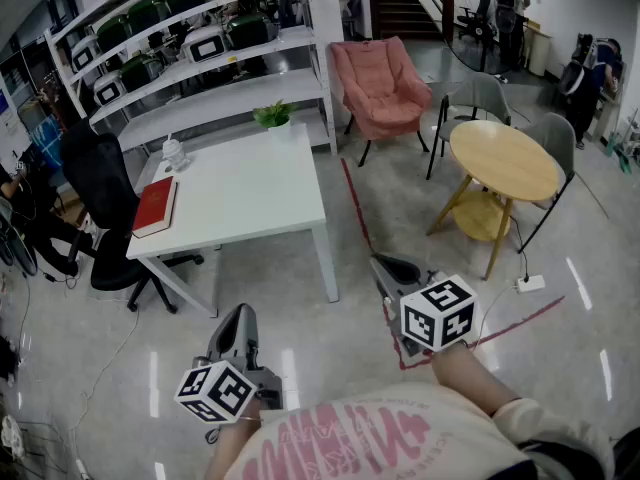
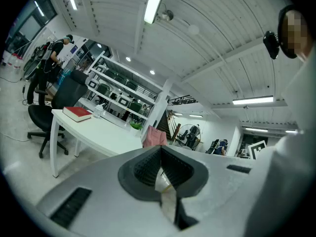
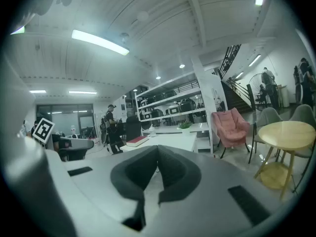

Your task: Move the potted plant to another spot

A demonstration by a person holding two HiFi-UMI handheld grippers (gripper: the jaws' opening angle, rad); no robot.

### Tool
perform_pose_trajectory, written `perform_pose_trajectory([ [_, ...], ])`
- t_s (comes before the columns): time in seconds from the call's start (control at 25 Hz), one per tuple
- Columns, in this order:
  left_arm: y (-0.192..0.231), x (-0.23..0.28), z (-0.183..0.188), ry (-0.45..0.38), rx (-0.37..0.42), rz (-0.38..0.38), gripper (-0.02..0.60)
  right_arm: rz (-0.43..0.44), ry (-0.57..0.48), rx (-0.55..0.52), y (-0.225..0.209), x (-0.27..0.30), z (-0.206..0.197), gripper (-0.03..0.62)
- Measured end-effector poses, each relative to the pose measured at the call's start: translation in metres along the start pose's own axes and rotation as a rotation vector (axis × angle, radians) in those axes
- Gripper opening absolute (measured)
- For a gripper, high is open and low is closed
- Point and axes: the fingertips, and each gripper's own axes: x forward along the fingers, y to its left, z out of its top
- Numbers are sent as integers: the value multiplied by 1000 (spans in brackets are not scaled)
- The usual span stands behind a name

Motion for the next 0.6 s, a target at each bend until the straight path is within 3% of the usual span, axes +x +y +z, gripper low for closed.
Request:
perform_pose_trajectory([
  [0.24, 9, 1, -8, 8, -18, 21, 3, 7, 10, -11, -2, 4, -8, 6],
  [0.6, 37, 15, -13, 45, -51, 61, 3, 12, 42, 58, -12, 31, -28, 6],
])
